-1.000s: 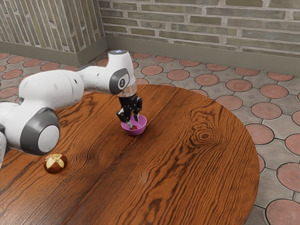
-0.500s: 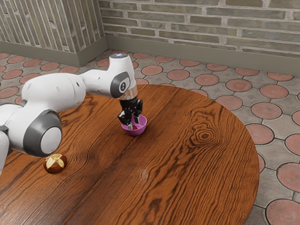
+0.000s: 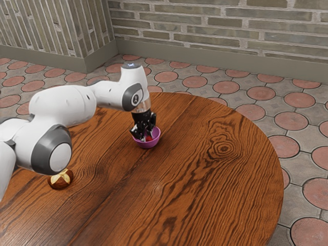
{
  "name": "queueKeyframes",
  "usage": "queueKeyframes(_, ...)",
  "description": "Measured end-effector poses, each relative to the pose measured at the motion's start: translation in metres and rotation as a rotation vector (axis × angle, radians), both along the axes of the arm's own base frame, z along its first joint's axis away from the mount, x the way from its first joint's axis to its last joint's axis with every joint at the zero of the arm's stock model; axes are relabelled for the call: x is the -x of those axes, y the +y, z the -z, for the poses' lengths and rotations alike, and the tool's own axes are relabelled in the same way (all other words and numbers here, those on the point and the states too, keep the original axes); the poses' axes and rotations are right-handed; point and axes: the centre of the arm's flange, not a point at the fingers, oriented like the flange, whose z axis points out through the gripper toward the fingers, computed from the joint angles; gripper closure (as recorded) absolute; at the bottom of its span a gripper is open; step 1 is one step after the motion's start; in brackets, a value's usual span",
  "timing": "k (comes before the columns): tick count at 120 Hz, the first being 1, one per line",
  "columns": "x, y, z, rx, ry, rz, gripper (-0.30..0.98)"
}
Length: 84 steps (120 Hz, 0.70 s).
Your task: Take strawberry from the bowl
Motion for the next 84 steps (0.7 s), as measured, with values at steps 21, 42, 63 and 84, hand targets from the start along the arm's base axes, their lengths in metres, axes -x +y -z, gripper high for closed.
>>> queueKeyframes(21,0.000,-0.004,0.001,0.004,0.001,0.003,0.56)
queueKeyframes(42,0.000,-0.005,-0.005,0.004,-0.003,0.004,0.64)
queueKeyframes(63,0.000,-0.004,-0.026,0.001,-0.021,0.005,0.69)
queueKeyframes(84,0.006,-0.023,-0.078,-0.003,-0.056,0.032,0.72)
